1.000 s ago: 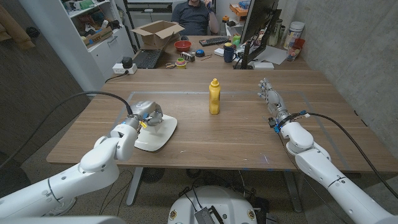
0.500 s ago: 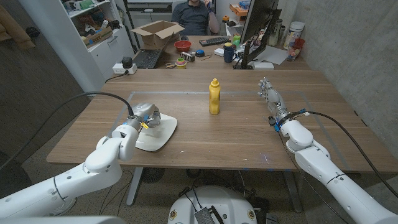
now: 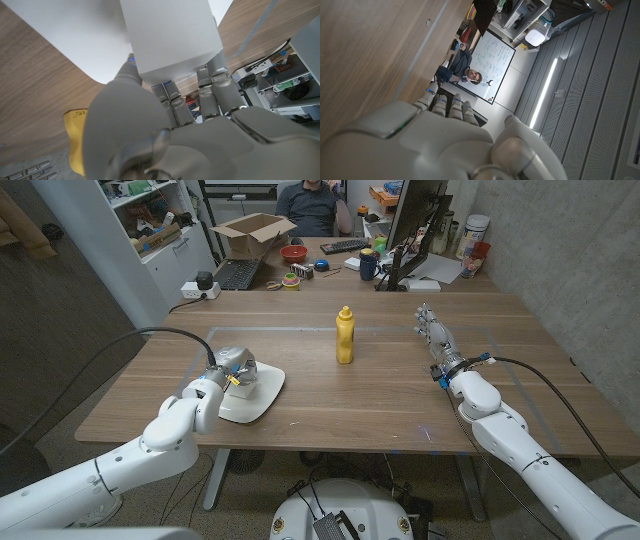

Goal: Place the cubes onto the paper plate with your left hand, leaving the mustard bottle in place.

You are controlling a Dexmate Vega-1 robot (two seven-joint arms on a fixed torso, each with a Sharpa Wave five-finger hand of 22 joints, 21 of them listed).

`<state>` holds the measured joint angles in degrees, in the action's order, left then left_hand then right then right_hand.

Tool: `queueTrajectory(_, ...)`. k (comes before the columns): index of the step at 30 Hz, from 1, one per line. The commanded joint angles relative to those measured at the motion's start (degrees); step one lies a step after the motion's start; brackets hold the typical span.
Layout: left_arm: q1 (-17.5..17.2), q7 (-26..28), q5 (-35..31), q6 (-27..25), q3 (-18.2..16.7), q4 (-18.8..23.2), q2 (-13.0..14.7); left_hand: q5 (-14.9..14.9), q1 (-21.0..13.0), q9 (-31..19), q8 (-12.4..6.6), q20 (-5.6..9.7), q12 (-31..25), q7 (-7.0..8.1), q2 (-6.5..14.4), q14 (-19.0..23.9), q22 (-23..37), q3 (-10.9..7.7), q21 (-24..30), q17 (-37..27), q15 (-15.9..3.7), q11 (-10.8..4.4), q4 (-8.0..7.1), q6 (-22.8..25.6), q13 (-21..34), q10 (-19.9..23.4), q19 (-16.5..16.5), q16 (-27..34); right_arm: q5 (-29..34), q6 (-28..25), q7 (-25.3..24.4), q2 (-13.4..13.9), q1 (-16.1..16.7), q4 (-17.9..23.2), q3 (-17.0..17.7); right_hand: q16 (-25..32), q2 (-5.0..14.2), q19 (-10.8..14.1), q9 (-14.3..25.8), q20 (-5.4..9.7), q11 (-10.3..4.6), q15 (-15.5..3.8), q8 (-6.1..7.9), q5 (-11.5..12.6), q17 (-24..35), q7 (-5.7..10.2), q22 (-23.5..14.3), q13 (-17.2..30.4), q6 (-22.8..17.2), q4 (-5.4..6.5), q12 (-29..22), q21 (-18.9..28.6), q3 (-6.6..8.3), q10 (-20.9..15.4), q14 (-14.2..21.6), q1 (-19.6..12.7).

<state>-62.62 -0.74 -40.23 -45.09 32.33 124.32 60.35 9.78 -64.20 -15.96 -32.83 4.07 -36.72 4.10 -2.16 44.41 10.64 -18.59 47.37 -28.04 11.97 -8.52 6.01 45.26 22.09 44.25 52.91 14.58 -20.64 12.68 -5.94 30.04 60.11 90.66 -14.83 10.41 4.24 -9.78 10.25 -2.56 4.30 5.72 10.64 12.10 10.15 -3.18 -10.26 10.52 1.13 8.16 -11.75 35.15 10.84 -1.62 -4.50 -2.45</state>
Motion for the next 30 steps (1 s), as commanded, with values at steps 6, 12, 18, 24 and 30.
queueTrajectory(6, 2.31, -2.18, 0.5, 1.44, 1.57, -2.07, -0.12, 0.31, -9.51, 0.02, -0.21, 7.12, -0.4, 0.02, 8.77, 19.46, 0.21, -2.18, 0.58, -0.33, -25.19, -0.28, 1.95, 0.94, 0.16, 0.3, -0.55, -0.23, 0.33, -0.12, -0.52, -0.64, -0.84, -0.87, -0.25, 0.19, 0.96, -0.45, 0.22, 0.09, 0.18, 0.11, 0.24, 0.36, 0.14, -0.16, -0.34, 0.09, -0.16, -0.02, -0.26, -0.33, -0.31, -0.19, 0.02, -0.13)
queueTrajectory(12, 3.54, -5.11, 0.15, 1.82, 2.7, -1.94, 0.46, 0.3, -9.55, 0.23, -0.21, 7.11, -0.44, -0.01, 8.68, 19.44, 0.2, -2.19, 0.74, -0.4, -25.22, -0.46, 1.98, 1.34, 0.12, 0.3, -0.61, -0.33, 0.39, -0.29, -0.83, -1.0, -1.09, -1.18, -0.3, 0.2, 0.99, -0.41, 0.22, 0.11, 0.07, 0.07, 0.22, 0.37, 0.14, -0.14, -0.35, 0.09, -0.09, -0.02, -0.23, -0.41, -0.34, -0.12, 0.08, -0.15)
queueTrajectory(18, 4.89, -8.25, -0.24, 2.06, 3.58, -2.07, 1.13, 0.24, -8.96, 0.21, 0.71, 6.98, 0.43, 0.78, 7.78, 17.24, 0.1, -1.94, 0.89, -0.1, -25.16, -0.51, 1.8, -0.76, -0.24, -1.84, -1.59, -1.8, 0.39, -0.15, -0.61, -1.28, -1.5, -1.67, -0.47, 0.21, 1.03, -0.35, 0.22, 0.05, 0.11, 0.09, 0.23, 0.37, 0.14, -0.15, -0.35, 0.09, -0.09, -0.03, -0.24, -0.52, -0.36, -0.14, 0.11, -0.18)
queueTrajectory(24, 6.28, -11.76, 0.47, 3.17, 4.1, -2.23, 1.76, 0.24, -7.11, 0.27, 2.05, 6.71, 1.35, 2.41, 6.69, 14.71, -0.15, -1.29, 0.74, 0.8, -24.87, -0.41, 1.0, -3.79, -0.81, -3.88, -2.84, -3.38, 0.51, 0.07, -0.68, -1.5, -1.67, -2.08, -0.51, 0.23, 1.05, -0.32, 0.22, 0.1, 0.17, 0.09, 0.22, 0.38, 0.13, -0.15, -0.36, 0.09, -0.05, -0.04, -0.25, -0.6, -0.37, -0.16, 0.18, -0.2)
queueTrajectory(30, 8.16, -15.79, 0.38, 4.36, 4.95, -2.45, 2.36, 0.37, -4.26, 0.53, 3.65, 6.42, 2.92, 3.43, 4.69, 11.25, -0.54, -0.18, 0.02, 2.83, -24.42, 0.07, 0.05, -7.26, -1.81, -6.85, -4.17, -4.41, 0.67, 0.44, -0.92, -1.69, -1.84, -2.46, -0.47, 0.23, 1.07, -0.31, 0.22, 0.11, 0.13, 0.14, 0.2, 0.38, 0.13, -0.19, -0.36, 0.09, 0.02, -0.05, -0.25, -0.71, -0.39, -0.16, 0.21, -0.23)
